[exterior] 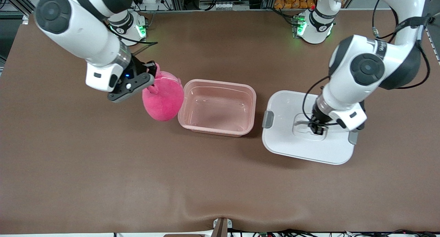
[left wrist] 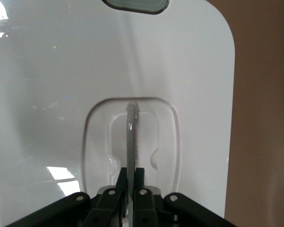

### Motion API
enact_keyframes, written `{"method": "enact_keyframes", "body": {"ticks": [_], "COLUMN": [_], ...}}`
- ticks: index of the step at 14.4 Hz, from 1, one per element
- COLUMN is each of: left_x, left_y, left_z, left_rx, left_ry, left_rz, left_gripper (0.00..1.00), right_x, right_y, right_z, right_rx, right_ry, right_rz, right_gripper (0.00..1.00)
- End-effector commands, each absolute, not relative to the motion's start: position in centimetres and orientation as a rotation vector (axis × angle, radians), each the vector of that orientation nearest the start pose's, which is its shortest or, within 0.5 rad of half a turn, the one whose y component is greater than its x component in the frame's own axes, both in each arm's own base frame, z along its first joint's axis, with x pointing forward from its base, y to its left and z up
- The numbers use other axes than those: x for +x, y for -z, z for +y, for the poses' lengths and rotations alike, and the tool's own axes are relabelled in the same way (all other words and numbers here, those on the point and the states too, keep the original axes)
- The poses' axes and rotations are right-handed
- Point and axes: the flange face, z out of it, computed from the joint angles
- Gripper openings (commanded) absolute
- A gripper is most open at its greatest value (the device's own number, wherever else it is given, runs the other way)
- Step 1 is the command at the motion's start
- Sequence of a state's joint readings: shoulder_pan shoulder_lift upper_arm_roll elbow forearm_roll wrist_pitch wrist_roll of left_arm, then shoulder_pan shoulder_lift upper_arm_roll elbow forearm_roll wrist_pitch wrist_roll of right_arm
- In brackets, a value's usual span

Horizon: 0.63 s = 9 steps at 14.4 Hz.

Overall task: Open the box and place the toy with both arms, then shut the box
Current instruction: 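Carry the pink plush over the open pink box with the right gripper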

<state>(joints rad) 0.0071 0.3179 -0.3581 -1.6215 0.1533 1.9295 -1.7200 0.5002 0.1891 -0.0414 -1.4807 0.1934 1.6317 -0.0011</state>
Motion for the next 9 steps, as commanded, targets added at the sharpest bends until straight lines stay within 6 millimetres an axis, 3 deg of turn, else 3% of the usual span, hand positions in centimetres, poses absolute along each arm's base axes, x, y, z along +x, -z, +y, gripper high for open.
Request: {"method": "enact_keyframes", "body": {"ticks": [1,2,5,9], "left_x": [62.3,62.6,62.7,61.4], "left_y": [-43.9,-43.3,-41.4,-38.2], "left_z": [-16.4,-15.4,-15.6,-15.6], "left_rx": [-2.462,-2.453,-2.465,-2.435], "left_ry": [0.014,0.012,0.021,0.054], "left_rz": [-1.940,-1.947,-1.975,-2.063], "left_gripper": [0.00,0.00,0.00,0.00], "right_x": [54.2,54.6,55.8,55.8], "right_y": [-56.3,-55.9,-55.1,-53.5], "right_z": [33.3,34.2,36.0,38.3], "right_rx": [-2.920,-2.941,-2.992,-3.026], "right_ry": [-0.147,-0.175,-0.245,-0.269], "right_rz": [-0.604,-0.585,-0.580,-0.467], "right_gripper": [0.00,0.00,0.00,0.00]}}
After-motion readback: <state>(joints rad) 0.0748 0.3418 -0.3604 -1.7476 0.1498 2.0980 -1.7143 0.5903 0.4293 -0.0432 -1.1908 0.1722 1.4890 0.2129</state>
